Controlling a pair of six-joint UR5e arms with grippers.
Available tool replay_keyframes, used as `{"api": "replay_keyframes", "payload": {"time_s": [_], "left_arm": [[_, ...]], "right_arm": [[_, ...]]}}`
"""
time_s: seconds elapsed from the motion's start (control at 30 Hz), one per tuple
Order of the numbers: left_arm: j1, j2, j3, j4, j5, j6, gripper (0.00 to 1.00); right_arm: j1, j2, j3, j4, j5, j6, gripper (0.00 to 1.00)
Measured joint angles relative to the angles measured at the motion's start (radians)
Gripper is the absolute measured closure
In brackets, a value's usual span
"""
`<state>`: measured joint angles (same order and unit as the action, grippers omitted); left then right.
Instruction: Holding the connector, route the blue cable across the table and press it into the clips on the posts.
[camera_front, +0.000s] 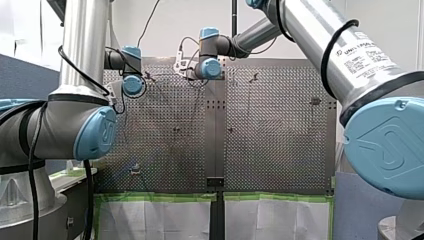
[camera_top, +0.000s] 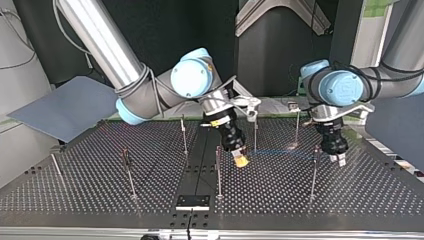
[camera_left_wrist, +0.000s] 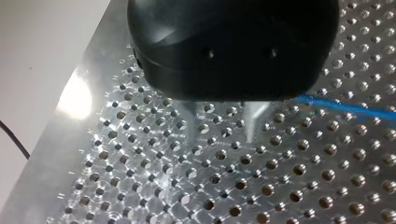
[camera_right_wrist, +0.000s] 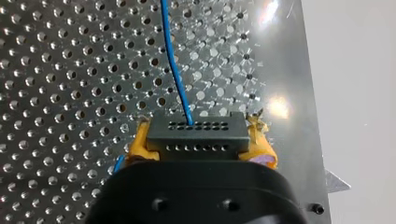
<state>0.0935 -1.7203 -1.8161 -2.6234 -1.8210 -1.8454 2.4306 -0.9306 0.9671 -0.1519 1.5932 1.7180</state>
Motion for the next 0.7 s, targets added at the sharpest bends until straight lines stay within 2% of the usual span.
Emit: {"api": "replay_keyframes", "payload": {"time_s": [0.37,0.7], "left_arm": [[-0.014,0.010,0.000,-0.093,0.002,-0.027,0.00],[-0.021,0.083,-0.002,-0.178,0.050,-0.089,0.00]], "right_arm": [[-0.004,0.000,0.000,0.022,0.001,-0.007,1.00],[-0.004,-0.002,-0.001,0.031,0.001,-0.010,1.00]]}}
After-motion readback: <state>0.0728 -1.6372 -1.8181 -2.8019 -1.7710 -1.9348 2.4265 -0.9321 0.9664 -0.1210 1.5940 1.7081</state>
